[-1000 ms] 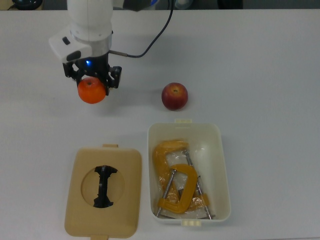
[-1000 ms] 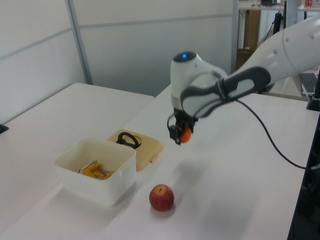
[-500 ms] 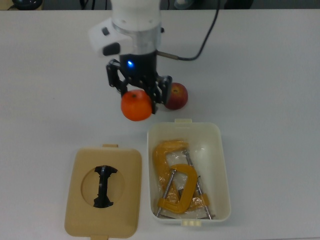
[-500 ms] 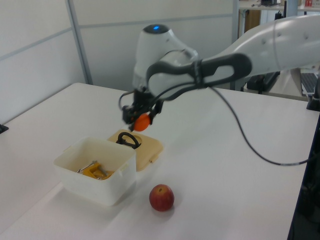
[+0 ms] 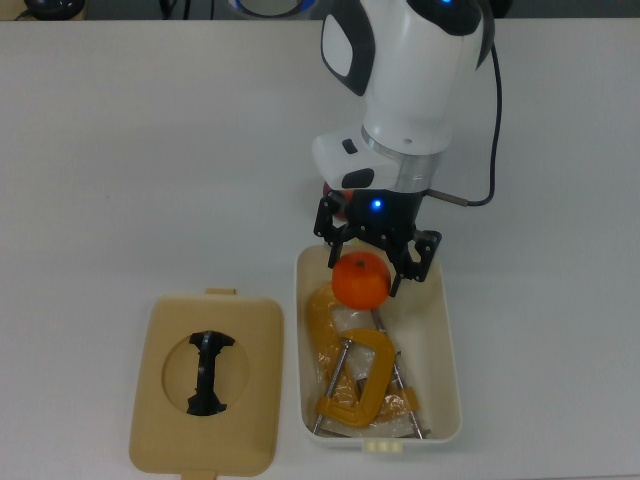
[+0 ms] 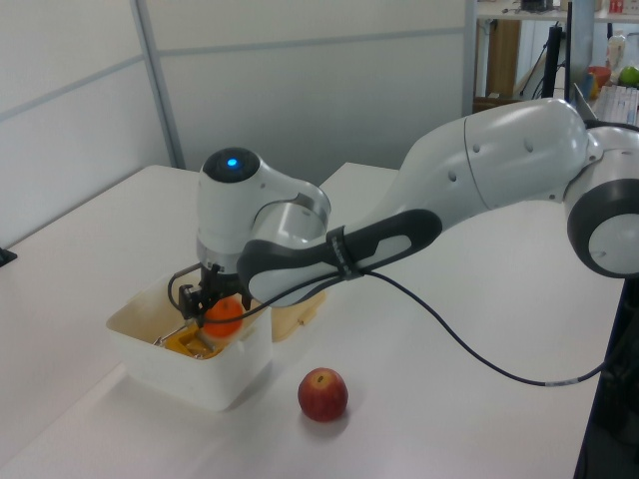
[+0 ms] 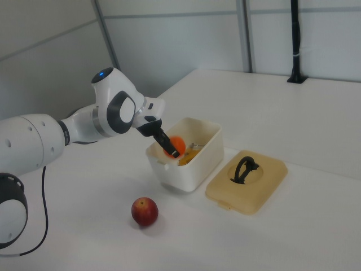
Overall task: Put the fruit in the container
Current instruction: 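Carry the orange over the white container and release it inside, then move the gripper to the red apple and grasp it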
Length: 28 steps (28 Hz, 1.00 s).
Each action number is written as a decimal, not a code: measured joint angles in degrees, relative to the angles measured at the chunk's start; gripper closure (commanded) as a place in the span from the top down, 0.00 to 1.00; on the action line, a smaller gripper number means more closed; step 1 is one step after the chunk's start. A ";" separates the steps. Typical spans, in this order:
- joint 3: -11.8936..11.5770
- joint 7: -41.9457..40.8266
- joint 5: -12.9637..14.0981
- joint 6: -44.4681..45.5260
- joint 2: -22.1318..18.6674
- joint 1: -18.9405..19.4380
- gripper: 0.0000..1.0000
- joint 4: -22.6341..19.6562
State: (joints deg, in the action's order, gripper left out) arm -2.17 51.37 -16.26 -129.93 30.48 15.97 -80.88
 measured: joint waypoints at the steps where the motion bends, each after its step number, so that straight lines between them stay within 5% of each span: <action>1: 0.00 0.35 -0.37 0.00 0.19 0.12 1.00 0.17; 7: -0.02 -3.24 -0.31 2.89 -0.97 0.06 1.00 0.61; 12: -0.32 -15.06 5.11 11.84 -5.15 -0.15 1.00 -0.61; 17: -0.64 -25.55 8.37 17.99 -10.92 -0.18 1.00 -6.28; 28: -0.30 -27.62 7.81 12.96 -14.52 1.93 1.00 -20.90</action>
State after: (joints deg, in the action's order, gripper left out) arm -2.47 23.75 -8.46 -116.97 15.96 17.90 -101.78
